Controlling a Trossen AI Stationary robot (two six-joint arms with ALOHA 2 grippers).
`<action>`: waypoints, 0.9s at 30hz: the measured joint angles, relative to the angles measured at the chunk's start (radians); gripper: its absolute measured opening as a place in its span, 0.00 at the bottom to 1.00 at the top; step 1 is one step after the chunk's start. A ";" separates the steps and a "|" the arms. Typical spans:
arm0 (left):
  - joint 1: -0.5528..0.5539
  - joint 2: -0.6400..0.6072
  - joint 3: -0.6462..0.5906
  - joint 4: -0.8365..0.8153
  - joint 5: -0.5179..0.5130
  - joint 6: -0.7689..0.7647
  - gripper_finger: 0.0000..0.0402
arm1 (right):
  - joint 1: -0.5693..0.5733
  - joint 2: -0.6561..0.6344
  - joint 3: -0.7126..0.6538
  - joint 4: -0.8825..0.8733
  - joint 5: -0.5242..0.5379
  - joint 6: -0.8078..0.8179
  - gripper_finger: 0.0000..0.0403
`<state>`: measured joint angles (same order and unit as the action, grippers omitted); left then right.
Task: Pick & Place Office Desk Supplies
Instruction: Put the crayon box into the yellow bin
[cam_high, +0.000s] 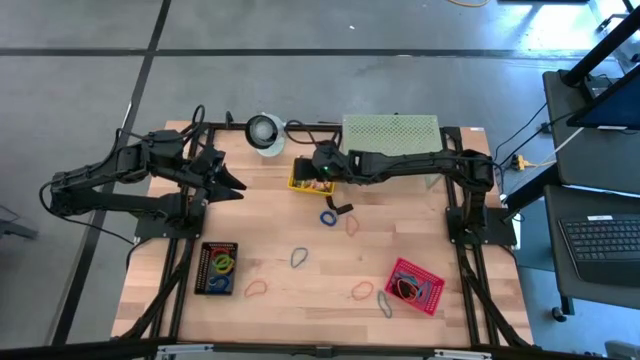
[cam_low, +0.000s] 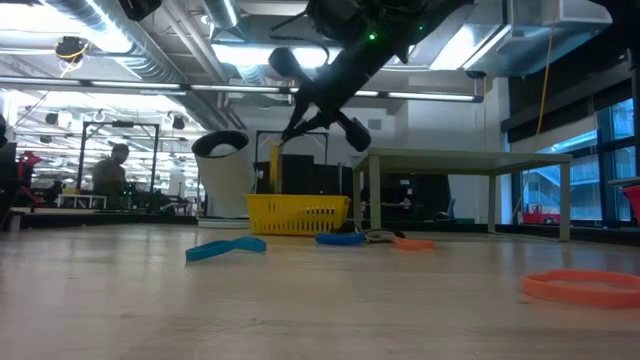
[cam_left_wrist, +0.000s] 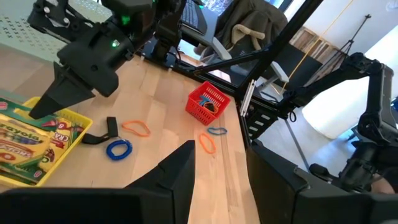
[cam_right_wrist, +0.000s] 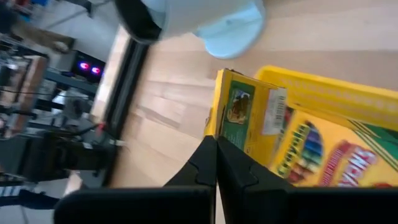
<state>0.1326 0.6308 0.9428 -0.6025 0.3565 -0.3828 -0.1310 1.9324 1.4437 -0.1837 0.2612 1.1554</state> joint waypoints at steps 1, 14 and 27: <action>0.000 0.000 0.000 0.000 0.000 0.000 0.35 | 0.000 0.000 0.000 -0.020 -0.001 0.008 0.00; 0.000 0.000 0.000 0.000 -0.001 0.001 0.35 | 0.008 -0.002 0.002 -0.217 -0.056 0.027 0.00; 0.000 0.000 0.000 0.000 -0.001 0.010 0.35 | 0.008 0.000 0.137 -0.429 0.008 -0.101 0.00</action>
<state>0.1326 0.6304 0.9428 -0.6022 0.3553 -0.3729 -0.1226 1.9320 1.5806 -0.6130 0.2690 1.0542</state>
